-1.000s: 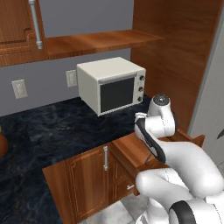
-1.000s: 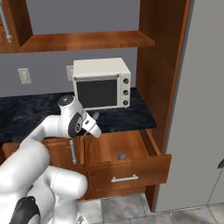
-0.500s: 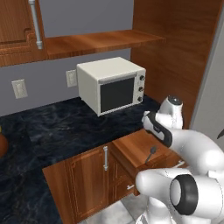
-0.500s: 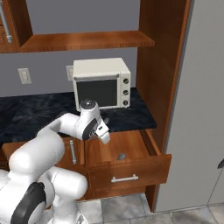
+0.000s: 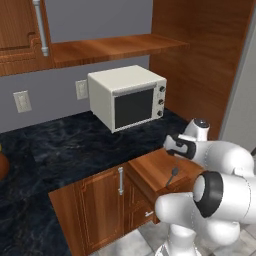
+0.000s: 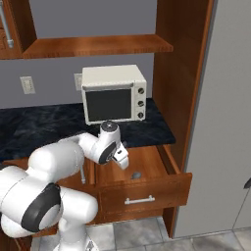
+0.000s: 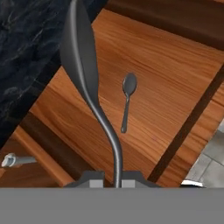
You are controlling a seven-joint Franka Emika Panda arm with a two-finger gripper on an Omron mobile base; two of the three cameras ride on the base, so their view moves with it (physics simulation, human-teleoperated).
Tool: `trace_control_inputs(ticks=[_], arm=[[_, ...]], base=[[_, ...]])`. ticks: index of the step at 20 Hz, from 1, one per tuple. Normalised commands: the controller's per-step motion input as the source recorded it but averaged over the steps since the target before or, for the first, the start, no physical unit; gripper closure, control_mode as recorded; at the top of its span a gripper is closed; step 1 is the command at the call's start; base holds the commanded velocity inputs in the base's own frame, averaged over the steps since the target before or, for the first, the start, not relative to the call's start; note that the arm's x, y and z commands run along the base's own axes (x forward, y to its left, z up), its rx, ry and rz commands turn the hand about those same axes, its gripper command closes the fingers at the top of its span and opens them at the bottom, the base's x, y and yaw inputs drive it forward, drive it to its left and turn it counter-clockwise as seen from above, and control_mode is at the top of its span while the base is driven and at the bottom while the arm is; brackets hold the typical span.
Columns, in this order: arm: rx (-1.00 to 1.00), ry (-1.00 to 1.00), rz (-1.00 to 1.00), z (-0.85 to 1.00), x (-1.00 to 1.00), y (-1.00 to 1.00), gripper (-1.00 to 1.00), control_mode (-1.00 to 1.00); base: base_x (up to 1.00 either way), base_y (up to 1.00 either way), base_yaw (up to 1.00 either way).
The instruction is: Organize the utensils by type. Pick up the wooden spoons from the counter and place them in the open cabinet. Then pick up the metallic utensils from the counter and place them in the open drawer.
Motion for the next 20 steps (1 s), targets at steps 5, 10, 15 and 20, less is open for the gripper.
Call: trace_control_inputs(ticks=[5, 10, 15, 20], arm=[[-0.04, 0.18, 0.06, -0.22, 0.11, 0.1, 1.0, -1.0], [-0.02, 0.27, 0.11, -0.17, 0.04, 0.01, 1.0, -1.0], [-0.01, 0.22, 0.16, -0.28, 0.01, 0.0, 1.0, -1.0], [0.0, 0.0, 0.13, -0.32, 0.0, 0.0, 1.0, -1.0]], base=[[0.0, 0.0, 0.0], [0.0, 0.0, 0.0], [0.0, 0.0, 0.0], [0.0, 0.0, 0.0]])
